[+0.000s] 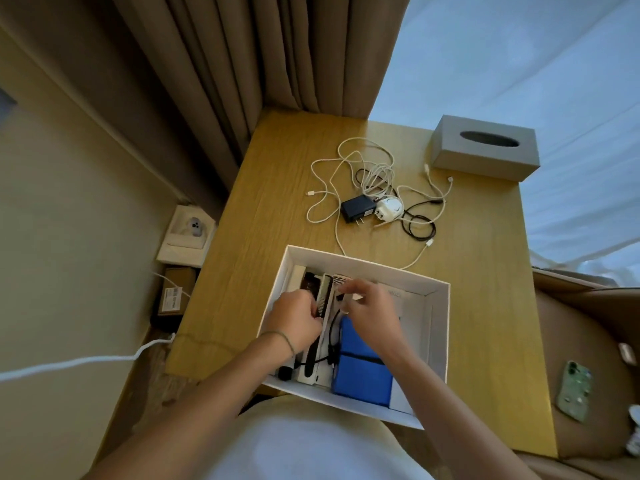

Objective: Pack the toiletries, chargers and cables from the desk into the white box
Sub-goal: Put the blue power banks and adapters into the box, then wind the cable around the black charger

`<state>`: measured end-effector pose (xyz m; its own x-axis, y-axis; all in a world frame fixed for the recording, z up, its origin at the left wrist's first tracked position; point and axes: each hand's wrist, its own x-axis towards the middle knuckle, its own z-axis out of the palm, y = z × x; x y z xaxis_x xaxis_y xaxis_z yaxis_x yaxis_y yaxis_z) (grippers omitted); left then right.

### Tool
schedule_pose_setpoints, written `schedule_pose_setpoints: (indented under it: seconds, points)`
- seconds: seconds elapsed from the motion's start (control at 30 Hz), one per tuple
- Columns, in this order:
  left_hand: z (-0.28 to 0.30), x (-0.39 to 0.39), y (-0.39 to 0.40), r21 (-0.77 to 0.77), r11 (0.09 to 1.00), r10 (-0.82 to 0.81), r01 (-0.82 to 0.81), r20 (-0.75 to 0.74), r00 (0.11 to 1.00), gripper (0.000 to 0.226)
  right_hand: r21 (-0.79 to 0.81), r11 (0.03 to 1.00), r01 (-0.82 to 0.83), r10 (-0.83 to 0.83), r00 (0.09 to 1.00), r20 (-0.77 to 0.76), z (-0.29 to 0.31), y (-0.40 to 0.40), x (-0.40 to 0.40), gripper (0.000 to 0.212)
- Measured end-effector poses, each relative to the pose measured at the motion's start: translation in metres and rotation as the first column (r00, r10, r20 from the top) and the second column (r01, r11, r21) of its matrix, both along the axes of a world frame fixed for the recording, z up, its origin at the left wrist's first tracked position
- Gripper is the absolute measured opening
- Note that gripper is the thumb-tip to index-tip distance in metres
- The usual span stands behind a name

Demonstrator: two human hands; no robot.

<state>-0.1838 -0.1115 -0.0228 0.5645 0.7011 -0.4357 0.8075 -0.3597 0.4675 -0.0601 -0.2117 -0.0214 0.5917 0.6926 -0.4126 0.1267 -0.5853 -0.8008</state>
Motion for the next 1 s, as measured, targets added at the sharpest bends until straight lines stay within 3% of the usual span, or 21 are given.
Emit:
schedule_pose_setpoints:
  seconds: [0.2,0.37,0.43,0.53,0.63,0.73,0.87,1.0]
  points:
    - [-0.020,0.001,-0.002,0.005,0.997,-0.070,0.071,-0.155,0.985,0.021,-0.015,0.999,0.030,-0.031,0.998,-0.050,0.007,-0.018,0.001,0.032]
    - [-0.008,0.009,-0.004,0.128,0.958,-0.216,0.257,-0.267,0.939,0.028,0.036,0.996,0.087,-0.085,0.995,-0.056,0.024,-0.023,0.007,0.035]
    - [0.009,0.018,-0.006,0.211,0.935,-0.240,0.286,-0.218,0.946,0.035,0.083,0.990,0.110,-0.106,0.993,-0.048,0.033,-0.020,0.015,0.036]
    - [0.041,0.038,0.001,0.327,0.906,-0.275,0.267,-0.022,0.961,0.028,0.155,0.975,0.162,-0.156,0.987,-0.047,0.048,-0.013,0.033,0.031]
    - [0.063,0.069,0.027,0.323,0.922,-0.273,0.211,0.160,0.949,0.021,0.201,0.959,0.202,-0.197,0.979,-0.042,0.058,0.000,0.059,0.028]
    - [0.064,0.106,0.061,0.301,0.935,-0.259,0.190,0.211,0.943,0.015,0.224,0.945,0.240,-0.241,0.970,-0.023,0.061,0.015,0.085,0.026]
    - [0.038,0.150,0.098,0.288,0.934,-0.256,0.210,0.132,0.958,0.010,0.191,0.939,0.287,-0.289,0.957,-0.018,0.055,0.030,0.107,0.027]
    - [0.002,0.190,0.121,0.296,0.908,-0.289,0.296,-0.069,0.955,0.032,0.179,0.935,0.305,-0.305,0.952,-0.024,0.049,0.037,0.126,0.030]
